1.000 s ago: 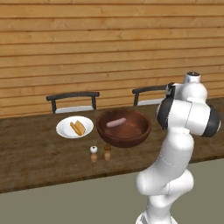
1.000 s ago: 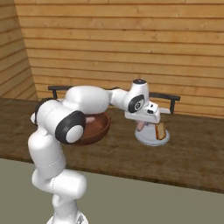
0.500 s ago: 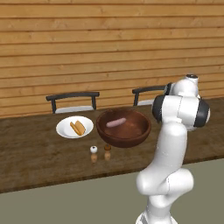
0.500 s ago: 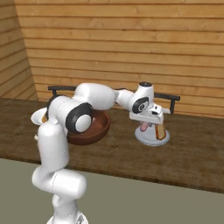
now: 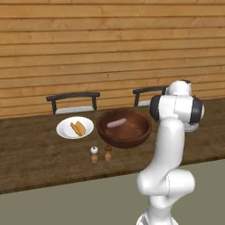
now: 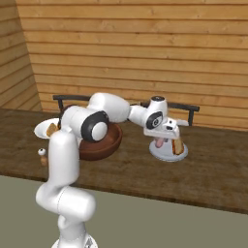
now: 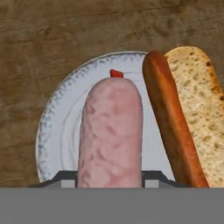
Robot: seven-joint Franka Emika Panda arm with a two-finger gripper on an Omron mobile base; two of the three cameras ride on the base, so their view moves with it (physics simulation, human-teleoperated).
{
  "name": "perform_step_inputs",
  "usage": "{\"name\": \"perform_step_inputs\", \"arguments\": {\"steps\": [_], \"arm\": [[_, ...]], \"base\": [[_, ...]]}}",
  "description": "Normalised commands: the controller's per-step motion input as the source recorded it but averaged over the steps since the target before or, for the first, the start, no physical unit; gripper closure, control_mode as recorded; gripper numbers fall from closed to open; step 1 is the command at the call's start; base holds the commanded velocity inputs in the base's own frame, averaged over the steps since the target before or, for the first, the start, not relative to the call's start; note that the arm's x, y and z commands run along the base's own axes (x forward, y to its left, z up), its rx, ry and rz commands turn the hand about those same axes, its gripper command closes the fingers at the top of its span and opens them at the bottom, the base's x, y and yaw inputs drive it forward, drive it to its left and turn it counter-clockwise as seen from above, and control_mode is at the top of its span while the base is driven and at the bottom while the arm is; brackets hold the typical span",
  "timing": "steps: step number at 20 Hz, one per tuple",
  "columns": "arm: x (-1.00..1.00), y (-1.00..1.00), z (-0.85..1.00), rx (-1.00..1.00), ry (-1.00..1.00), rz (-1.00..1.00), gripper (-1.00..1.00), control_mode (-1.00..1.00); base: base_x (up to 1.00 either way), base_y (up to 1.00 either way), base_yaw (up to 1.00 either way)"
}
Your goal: Place one bun and one sausage from the bowl on each plate.
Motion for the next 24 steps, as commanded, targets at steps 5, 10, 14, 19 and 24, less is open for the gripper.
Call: {"name": "perform_step_inputs", "arguments": {"steps": [5,10,14,19,24], "arm": [[0.0,-0.35,-0.25,0.0,-0.03,0.0,1.0,-1.0],[0.04,0.02,0.0,0.0,0.0,0.0,-1.0,-1.0],[0.01,0.0,0.0,-0.02,0.0,0.0,-1.0,-1.0],[0.0,0.07,0.1,-0.03,0.0,0.0,-1.0,-1.0],[-0.22,0.36,0.69,0.0,-0.09,0.0,-1.0,-1.0]], "base": [[0.0,0.0,0.0],[0.0,0.0,0.0],[0.0,0.0,0.0],[0.0,0.0,0.0],[0.0,0.0,0.0]]}}
